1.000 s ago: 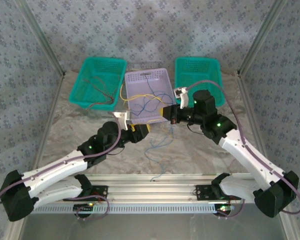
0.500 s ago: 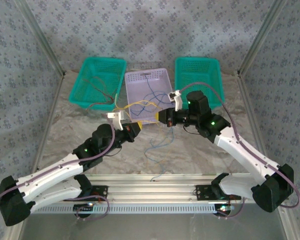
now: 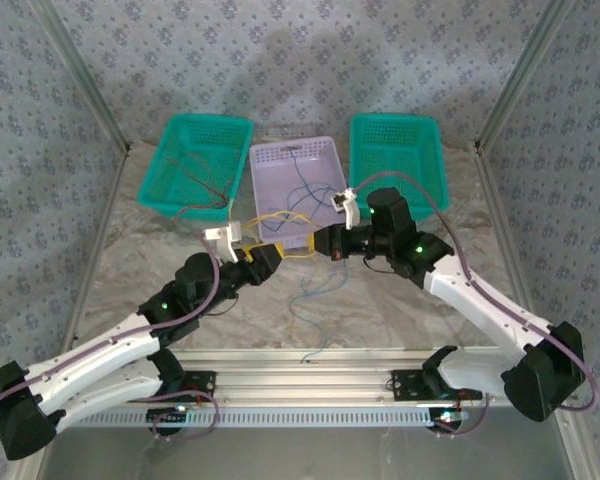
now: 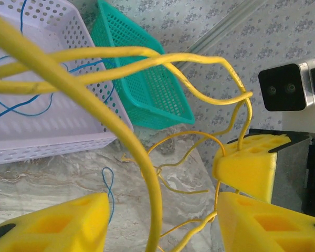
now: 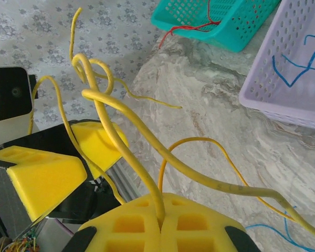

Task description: Untangle the cables

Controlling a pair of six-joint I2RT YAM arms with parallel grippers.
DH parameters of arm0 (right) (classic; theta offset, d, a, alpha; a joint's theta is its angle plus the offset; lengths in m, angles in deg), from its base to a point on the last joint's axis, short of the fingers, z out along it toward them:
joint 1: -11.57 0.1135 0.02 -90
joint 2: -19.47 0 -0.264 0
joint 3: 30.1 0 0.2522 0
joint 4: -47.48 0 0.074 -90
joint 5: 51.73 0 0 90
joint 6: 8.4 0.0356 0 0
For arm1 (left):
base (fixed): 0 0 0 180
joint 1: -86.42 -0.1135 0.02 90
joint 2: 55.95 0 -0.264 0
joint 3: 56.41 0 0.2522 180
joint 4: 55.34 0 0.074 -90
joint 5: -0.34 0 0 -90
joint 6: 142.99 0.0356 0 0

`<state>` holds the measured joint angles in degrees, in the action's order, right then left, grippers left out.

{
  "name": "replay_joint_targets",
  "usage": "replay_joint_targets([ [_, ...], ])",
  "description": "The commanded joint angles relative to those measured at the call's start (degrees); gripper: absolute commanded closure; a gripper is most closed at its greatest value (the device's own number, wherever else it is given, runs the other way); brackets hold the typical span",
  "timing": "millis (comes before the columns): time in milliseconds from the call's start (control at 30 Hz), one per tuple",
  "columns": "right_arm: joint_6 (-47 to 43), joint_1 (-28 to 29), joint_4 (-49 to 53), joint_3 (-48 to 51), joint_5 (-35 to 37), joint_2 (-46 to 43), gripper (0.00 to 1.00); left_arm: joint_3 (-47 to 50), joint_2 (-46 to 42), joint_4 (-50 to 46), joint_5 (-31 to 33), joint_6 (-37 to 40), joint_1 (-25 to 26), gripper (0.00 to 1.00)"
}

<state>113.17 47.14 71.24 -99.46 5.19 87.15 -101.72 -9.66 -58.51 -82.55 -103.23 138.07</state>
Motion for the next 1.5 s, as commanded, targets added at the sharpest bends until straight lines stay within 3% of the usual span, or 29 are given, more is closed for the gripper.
replay_joint_targets([
  [0,2.3,0.62,-4.18,0.82,-1.84,0.26,1.0,0.44,-1.39,2.67,1.22,-1.09,0.01,0.43],
  [167,4.02,0.88,-7.97,2.43,-0.37,-0.27,1.0,0.99,-1.48,3.07,0.48,-2.27,0.02,0.47],
  [267,4.03,1.08,-7.7,2.11,0.59,-0.18,1.0,1.4,-1.29,3.29,0.24,-2.67,0.02,0.69],
  [467,3.23,1.07,-5.32,1.28,2.96,-0.53,1.0,1.14,-2.07,1.38,1.43,-2.03,-0.07,1.0],
  [567,1.21,0.63,-2.58,1.14,3.81,-0.87,1.0,0.41,-2.84,-0.11,2.22,-1.19,-0.24,1.0],
  [600,0.33,0.27,-1.22,1.04,4.26,-1.1,0.96,0.03,-3.03,-1.17,2.7,-0.93,-0.31,1.0],
  [733,-3.34,-2.48,2.94,1.39,5.88,-2.9,0.77,-1.16,-3.05,-5.77,4.26,-0.97,-1.3,1.0],
  [867,-6.04,-5.05,3.58,2.24,5.86,-6.54,0.48,-1.9,-2.05,-8.72,4.27,-2.86,-3.26,1.0],
  [900,-6.51,-5.69,3.59,2.61,5.81,-7.57,0.45,-2.18,-1.7,-9.53,4.3,-3.3,-3.78,1.0],
  [1167,-9.49,-3.66,2.95,6.14,2.37,-5.96,0.42,-5.45,1.05,-10.49,2.32,-4.17,-5.93,1.0],
  [1467,-14.22,4.32,-5.97,12.5,18.74,1.57,0.4,-9.05,-0.84,-13.11,0.27,-7.14,-6.22,1.0],
])
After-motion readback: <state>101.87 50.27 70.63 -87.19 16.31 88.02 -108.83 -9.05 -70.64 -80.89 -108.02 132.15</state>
